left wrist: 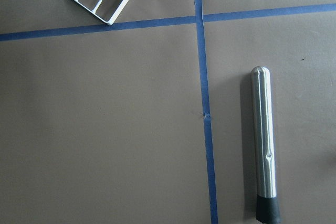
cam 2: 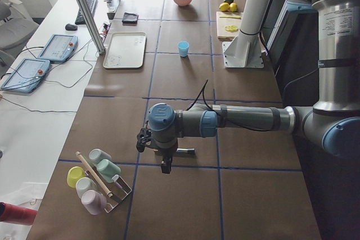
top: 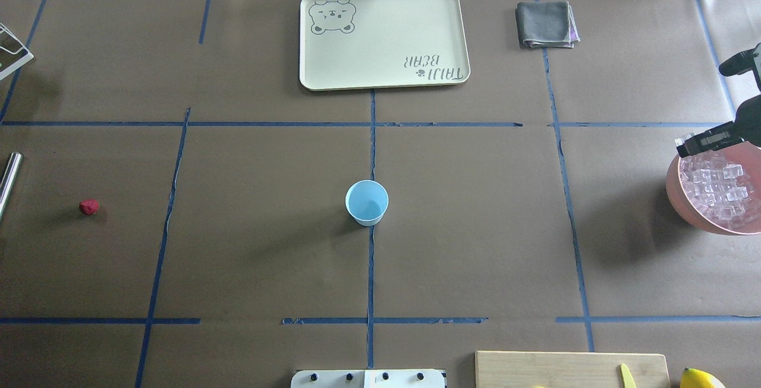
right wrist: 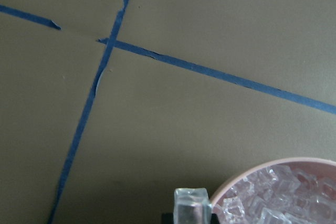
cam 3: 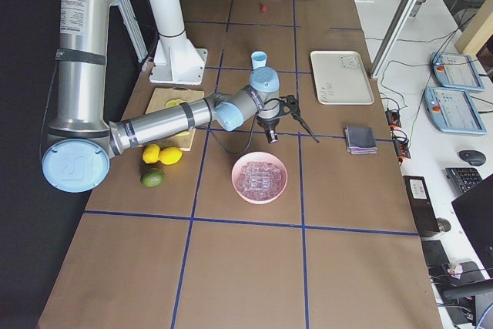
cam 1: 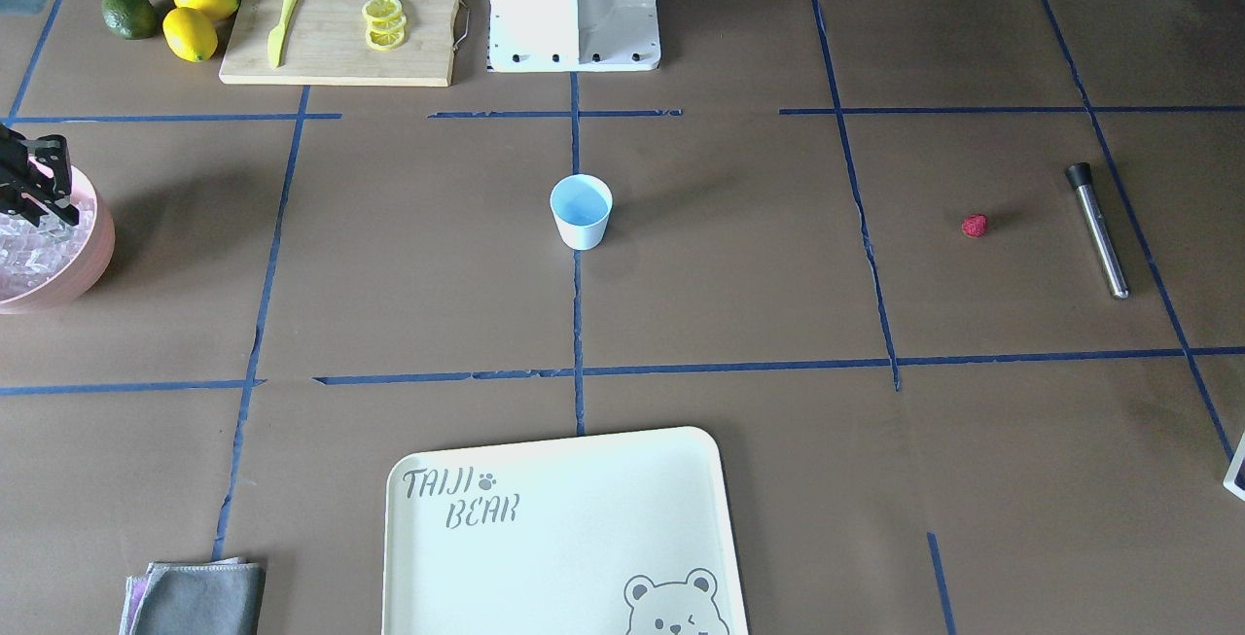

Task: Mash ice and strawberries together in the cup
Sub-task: 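Carry the ice cube with the right gripper over the blue cup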

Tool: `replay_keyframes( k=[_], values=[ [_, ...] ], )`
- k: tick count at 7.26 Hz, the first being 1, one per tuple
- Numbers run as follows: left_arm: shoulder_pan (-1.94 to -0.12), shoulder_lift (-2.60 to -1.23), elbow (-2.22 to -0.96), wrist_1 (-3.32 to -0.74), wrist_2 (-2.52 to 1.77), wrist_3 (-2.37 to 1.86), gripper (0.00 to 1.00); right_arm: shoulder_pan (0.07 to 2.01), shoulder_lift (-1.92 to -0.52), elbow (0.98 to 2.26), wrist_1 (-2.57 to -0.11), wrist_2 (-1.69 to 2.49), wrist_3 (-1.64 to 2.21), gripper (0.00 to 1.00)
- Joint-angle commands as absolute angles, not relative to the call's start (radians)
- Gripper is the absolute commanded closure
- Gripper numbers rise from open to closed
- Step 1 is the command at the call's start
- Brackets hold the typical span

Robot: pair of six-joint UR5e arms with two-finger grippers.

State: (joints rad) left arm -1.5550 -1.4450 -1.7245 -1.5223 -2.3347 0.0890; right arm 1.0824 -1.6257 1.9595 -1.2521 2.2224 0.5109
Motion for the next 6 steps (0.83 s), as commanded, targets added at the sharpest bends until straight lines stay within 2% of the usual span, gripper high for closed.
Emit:
replay_keyframes(
  k=[1, 3, 6],
  values=[
    [-1.555, -1.445, -1.727, -1.522, -2.336, 0.089, 0.00, 0.970, -1.431, 1.967, -1.320, 2.198, 0.766, 1.00],
    [-1.554, -1.445, -1.727, -1.523, -2.336, 0.089, 0.00, 0.834, -1.158, 1.968, -1.629, 2.082, 0.862, 1.00],
    [-1.554, -1.445, -1.727, -1.523, -2.336, 0.089, 0.00, 0.591, -0.935, 1.904, -1.713, 1.907, 1.134, 1.00]
  ],
)
